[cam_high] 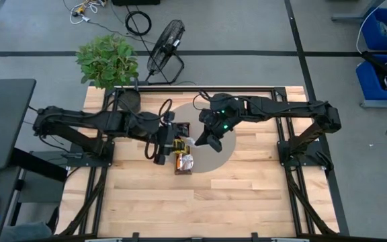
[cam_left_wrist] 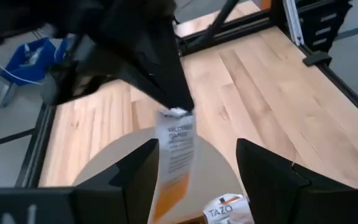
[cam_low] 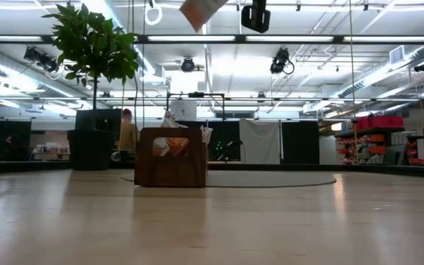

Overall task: Pick & Place Tea
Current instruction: Put the white tea bag into the bottom section of the wooden organizer

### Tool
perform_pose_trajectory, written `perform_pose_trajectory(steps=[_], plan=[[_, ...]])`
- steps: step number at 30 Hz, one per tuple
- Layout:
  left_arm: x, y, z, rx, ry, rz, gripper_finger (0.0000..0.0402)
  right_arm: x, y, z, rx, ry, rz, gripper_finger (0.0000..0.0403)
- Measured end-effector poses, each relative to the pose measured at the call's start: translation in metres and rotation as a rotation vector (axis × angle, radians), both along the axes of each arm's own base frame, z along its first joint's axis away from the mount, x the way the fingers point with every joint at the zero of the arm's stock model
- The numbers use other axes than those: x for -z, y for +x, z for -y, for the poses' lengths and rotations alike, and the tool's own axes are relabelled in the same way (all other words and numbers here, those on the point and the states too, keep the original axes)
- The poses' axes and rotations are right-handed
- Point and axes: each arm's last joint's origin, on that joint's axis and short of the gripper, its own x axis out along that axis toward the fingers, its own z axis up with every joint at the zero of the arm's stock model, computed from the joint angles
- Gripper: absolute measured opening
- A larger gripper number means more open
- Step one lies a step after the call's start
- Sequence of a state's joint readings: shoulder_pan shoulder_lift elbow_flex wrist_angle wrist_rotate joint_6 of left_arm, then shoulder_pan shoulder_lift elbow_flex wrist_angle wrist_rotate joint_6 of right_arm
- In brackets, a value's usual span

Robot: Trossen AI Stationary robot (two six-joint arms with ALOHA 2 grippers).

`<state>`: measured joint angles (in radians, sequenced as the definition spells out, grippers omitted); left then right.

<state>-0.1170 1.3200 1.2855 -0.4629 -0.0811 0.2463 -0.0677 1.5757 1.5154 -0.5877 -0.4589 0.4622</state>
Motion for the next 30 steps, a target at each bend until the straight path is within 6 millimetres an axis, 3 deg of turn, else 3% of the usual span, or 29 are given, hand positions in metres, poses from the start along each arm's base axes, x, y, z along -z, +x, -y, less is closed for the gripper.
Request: perform_pose_trajectory(steps=[15, 30], plan=[[-0.003, 0.004, -0.018, -0.102, -0.05, 0.041, 0.022, 0.0, 0.0, -0.002, -0.008, 0.047, -0.008, 0.0], [0.008, -0.005, -0.021, -0.137, -0.03, -0.098, 0.022, 0.0, 0.001, -0.03, 0.081, 0.115, -0.079, 0.0]])
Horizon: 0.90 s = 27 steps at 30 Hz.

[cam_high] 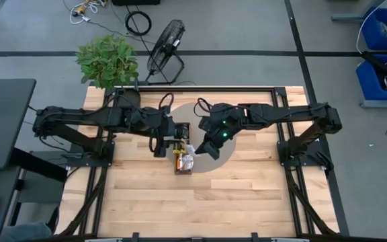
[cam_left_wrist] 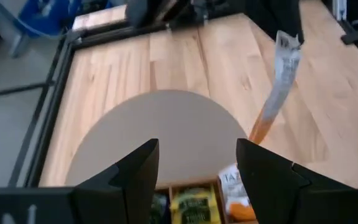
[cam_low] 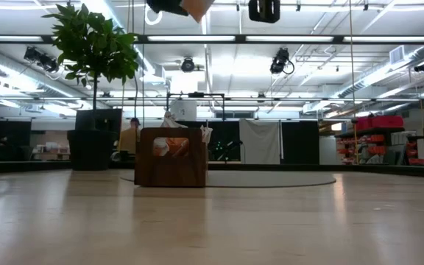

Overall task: Pick & Place Tea
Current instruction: Put the white tea bag into the bottom section of the wooden organizer

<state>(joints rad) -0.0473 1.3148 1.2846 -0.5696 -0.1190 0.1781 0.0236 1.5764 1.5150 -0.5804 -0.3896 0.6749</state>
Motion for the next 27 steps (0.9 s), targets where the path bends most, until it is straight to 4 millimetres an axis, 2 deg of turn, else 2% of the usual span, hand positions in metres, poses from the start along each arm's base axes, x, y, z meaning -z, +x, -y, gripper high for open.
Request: perform_pose_trajectory(steps=[8, 15, 21, 27], plan=[[-0.007, -0.023, -0.002, -0.105, 0.035, -0.04, 0.0214, 0.001, 0.006, -0.007, 0.184, 0.066, -0.022, 0.0], [-0.032, -0.054, 0.003, -0.133, 0.037, 0.073, 0.0178, 0.004, 0.017, -0.019, 0.239, 0.196, -0.025, 0.0], [-0.042, -0.07, 0.005, -0.133, 0.008, 0.124, 0.0153, 0.029, 0.04, -0.023, 0.293, 0.325, -0.12, 0.0], [-0.042, -0.073, 0.005, -0.141, -0.005, 0.121, 0.0136, 0.062, 0.067, -0.027, 0.348, 0.448, -0.179, 0.0]])
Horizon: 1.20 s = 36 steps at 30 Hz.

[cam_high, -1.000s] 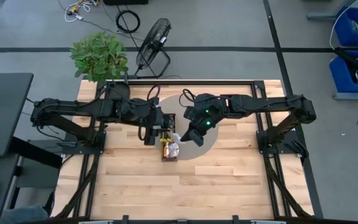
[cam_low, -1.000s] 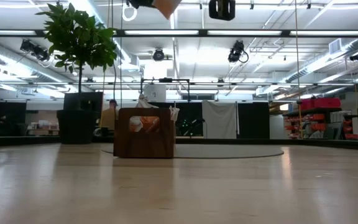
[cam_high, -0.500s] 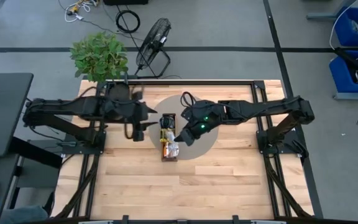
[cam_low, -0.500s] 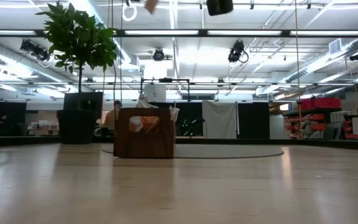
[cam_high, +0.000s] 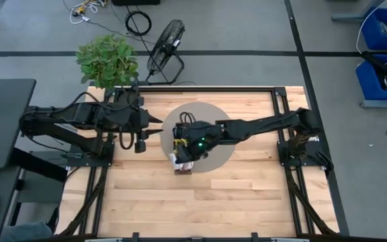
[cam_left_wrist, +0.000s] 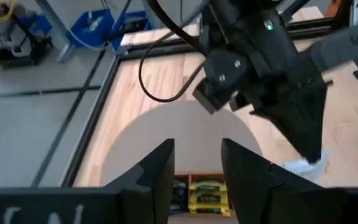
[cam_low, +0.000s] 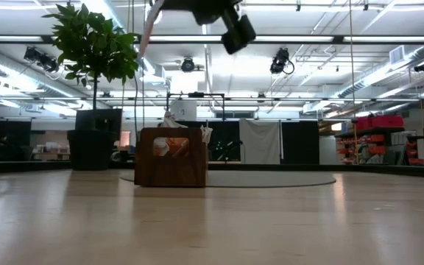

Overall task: Pick & Place Tea
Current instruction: Put the white tea bag into the bottom section of the wooden organizer

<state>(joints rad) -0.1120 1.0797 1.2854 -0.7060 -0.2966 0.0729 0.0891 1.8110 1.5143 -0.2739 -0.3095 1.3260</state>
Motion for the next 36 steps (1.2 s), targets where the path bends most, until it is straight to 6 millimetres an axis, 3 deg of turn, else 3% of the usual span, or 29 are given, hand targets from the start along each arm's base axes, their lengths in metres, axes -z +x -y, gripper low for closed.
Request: perform_pose_trajectory(steps=[12, 19, 26, 36], plan=[[0.007, -0.006, 0.011, 0.04, -0.018, -0.078, 0.0133, 0.047, 0.024, 0.001, 0.136, 0.088, -0.131, 0.0], [0.008, -0.008, 0.02, 0.086, -0.013, -0.1, 0.0133, 0.05, 0.023, 0.006, 0.202, 0.079, -0.162, 0.0], [0.014, -0.014, 0.023, 0.105, 0.002, -0.175, 0.0133, 0.049, 0.021, -0.003, 0.219, 0.094, -0.179, 0.0], [0.014, -0.014, 0.023, 0.105, 0.002, -0.176, 0.0133, 0.059, 0.017, 0.01, 0.275, 0.052, -0.277, 0.0]])
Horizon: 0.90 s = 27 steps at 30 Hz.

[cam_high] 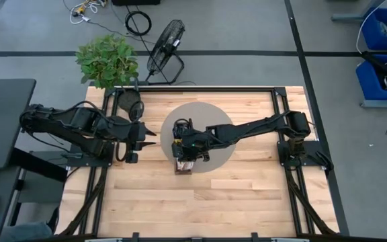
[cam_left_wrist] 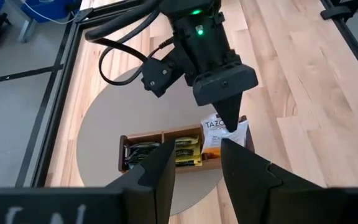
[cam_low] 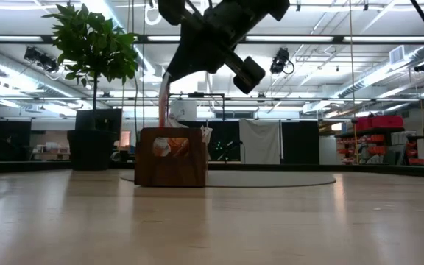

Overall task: Pick & Place Tea
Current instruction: Put the white tea bag into the bottom section of the wooden organizer

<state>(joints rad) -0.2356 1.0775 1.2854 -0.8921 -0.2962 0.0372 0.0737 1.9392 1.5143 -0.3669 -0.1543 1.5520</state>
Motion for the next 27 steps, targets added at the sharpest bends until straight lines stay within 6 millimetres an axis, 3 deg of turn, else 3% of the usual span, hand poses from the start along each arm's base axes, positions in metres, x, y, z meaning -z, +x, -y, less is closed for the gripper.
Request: perform_pose_trajectory(steps=[15, 27], plan=[[0.0, 0.0, 0.0, -0.001, 0.0, 0.0, 0.0133, 0.004, -0.002, -0.011, -0.023, 0.049, -0.046, 0.0], [0.0, 0.0, 0.0, -0.001, 0.0, 0.0, 0.0133, 0.006, -0.003, -0.003, 0.003, 0.046, -0.071, 0.0]])
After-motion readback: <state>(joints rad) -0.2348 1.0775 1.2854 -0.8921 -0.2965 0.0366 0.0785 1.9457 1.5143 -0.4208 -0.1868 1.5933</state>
